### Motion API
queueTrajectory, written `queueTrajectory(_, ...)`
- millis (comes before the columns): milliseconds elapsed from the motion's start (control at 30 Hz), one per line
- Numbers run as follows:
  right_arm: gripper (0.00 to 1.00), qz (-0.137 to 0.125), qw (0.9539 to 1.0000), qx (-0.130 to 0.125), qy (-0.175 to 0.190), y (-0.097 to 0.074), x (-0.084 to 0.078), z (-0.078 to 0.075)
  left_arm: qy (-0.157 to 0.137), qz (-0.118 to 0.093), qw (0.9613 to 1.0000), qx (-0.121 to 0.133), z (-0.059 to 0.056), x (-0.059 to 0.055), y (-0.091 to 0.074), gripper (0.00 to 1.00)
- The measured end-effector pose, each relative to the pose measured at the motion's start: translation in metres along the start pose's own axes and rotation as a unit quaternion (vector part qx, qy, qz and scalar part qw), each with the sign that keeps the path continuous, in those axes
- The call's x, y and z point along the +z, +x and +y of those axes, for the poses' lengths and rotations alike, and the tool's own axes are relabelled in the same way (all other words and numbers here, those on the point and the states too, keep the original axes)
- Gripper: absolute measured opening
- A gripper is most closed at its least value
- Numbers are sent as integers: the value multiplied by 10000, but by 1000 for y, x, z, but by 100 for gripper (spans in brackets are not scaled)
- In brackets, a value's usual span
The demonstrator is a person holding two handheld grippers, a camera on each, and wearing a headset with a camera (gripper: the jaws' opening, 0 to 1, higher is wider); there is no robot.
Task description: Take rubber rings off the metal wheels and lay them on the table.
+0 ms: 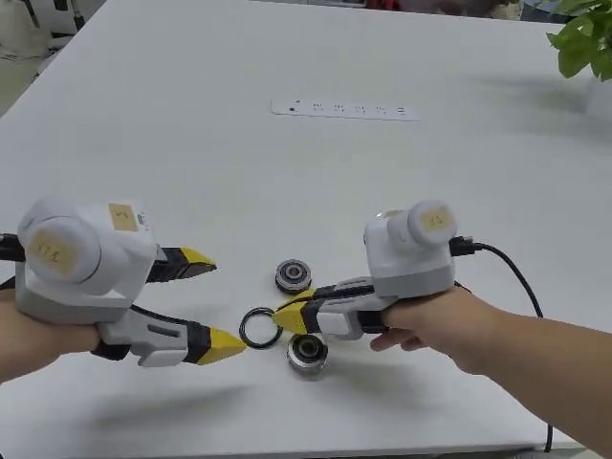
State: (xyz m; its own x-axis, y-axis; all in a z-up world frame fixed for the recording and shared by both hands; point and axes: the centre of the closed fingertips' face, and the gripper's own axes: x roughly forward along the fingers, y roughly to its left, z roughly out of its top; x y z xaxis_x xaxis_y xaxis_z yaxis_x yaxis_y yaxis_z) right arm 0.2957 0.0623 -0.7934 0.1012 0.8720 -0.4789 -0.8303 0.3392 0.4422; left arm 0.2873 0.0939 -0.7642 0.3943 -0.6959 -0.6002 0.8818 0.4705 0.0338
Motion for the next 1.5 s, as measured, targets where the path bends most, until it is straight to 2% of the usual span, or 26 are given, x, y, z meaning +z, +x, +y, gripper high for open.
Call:
queueTrajectory(167,5,-4,10000,-12,-19,-2,1,0,10,7,10000,-1,2,1,0,60)
queueTrajectory(467,8,-169,9998,-73,5,-11,12,-3,52,-34,10000,7,5,10,1,60)
queueTrajectory(967,10,-336,9990,-277,-85,-28,23,-15,122,-43,9999,25,13,21,4,58)
queueTrajectory(1500,15,-236,9976,-563,-326,-37,20,-35,88,-29,10000,-37,21,27,17,51)
